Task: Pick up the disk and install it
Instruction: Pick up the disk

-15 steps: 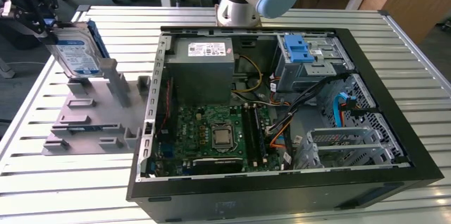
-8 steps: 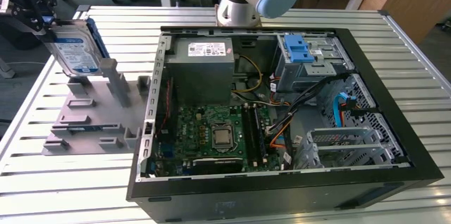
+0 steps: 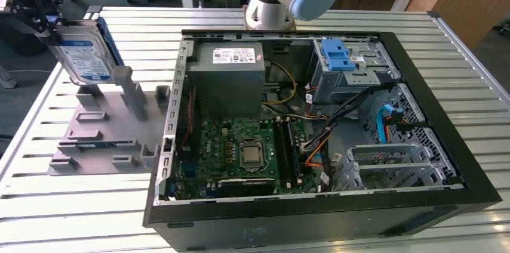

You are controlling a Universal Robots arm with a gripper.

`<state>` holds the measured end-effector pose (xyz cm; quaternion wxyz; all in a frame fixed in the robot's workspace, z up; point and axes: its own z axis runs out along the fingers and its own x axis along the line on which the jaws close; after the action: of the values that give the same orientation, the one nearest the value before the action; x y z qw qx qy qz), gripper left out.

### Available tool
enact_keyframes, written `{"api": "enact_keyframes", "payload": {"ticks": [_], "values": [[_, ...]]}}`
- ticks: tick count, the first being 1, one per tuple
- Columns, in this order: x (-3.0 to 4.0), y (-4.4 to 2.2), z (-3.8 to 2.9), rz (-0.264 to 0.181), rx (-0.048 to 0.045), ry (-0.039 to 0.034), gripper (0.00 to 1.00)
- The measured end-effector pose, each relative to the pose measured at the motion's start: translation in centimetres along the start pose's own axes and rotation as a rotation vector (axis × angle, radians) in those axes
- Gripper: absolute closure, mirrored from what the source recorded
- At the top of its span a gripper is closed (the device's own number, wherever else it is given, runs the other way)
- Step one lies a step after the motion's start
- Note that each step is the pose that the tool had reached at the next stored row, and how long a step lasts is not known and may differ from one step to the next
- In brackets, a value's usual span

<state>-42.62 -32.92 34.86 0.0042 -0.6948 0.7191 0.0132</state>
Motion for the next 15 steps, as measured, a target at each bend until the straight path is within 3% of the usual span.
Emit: {"api": "enact_keyframes", "payload": {"ticks": [15], "values": [[-0.04, 0.01, -0.99, 0.000, 0.0001, 0.0000, 0.64]]}}
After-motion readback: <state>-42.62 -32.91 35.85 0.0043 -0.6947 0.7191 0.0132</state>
